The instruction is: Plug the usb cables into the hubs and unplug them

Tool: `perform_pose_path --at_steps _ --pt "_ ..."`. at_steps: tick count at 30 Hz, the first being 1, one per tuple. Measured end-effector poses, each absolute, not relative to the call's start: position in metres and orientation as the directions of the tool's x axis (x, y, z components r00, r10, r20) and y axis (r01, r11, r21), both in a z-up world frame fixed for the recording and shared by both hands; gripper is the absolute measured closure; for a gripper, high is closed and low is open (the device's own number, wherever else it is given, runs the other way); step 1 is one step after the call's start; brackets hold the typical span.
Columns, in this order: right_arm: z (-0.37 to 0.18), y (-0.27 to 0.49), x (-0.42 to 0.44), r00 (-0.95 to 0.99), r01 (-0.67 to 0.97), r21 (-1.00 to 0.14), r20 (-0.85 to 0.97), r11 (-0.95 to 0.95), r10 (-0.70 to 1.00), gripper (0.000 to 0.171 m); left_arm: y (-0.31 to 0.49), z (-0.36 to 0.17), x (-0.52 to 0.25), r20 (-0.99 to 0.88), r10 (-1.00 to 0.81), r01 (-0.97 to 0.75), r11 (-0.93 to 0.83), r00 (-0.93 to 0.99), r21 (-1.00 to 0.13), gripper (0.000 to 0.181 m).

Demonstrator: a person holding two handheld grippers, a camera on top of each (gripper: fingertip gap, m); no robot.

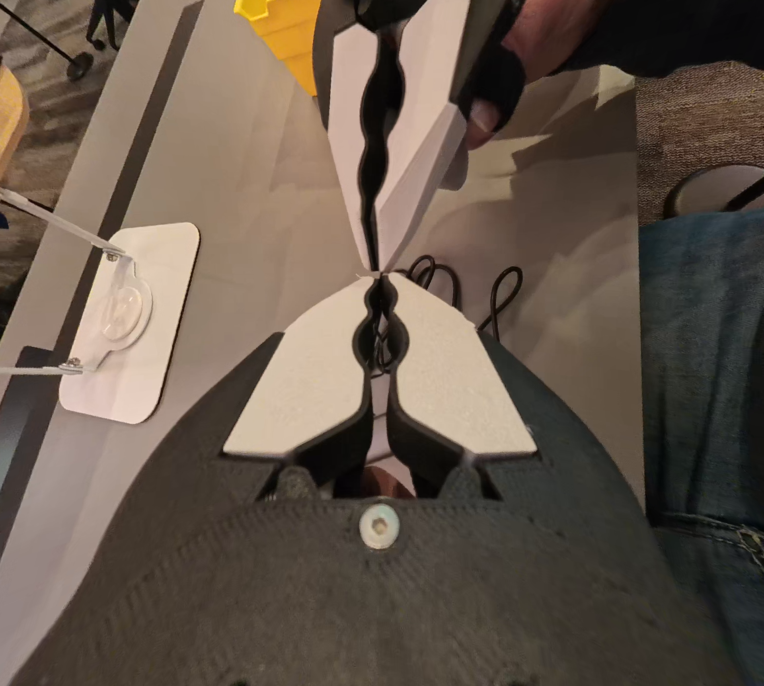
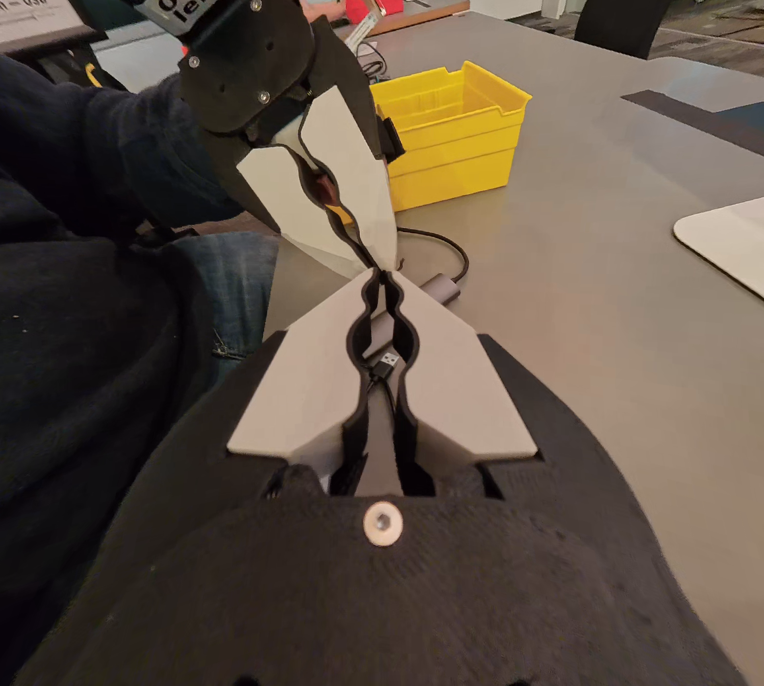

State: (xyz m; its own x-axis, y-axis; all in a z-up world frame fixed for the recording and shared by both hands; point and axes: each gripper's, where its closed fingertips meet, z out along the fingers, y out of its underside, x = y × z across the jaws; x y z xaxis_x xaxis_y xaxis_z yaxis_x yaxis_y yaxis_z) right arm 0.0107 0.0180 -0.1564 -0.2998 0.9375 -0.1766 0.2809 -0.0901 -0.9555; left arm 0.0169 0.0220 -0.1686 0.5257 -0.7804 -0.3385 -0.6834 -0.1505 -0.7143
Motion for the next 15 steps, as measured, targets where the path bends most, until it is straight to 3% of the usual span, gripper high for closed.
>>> perform_pose_path --at_steps 12,15 --pt "-0.155 0.023 0.013 -0.278 0.263 -0.958 -0.187 -0.113 0.942 0.171 0.026 -0.167 0.019 -0.407 -0.762 -0.724 -0.115 0.504 -0.680 0.180" --pt "-0.153 0.034 0.017 -0.226 0.244 -0.962 -0.182 -0.125 0.957 0.171 0.028 -0.171 0.014 -0.383 -0.760 -0.716 -0.151 0.525 -0.682 0.160"
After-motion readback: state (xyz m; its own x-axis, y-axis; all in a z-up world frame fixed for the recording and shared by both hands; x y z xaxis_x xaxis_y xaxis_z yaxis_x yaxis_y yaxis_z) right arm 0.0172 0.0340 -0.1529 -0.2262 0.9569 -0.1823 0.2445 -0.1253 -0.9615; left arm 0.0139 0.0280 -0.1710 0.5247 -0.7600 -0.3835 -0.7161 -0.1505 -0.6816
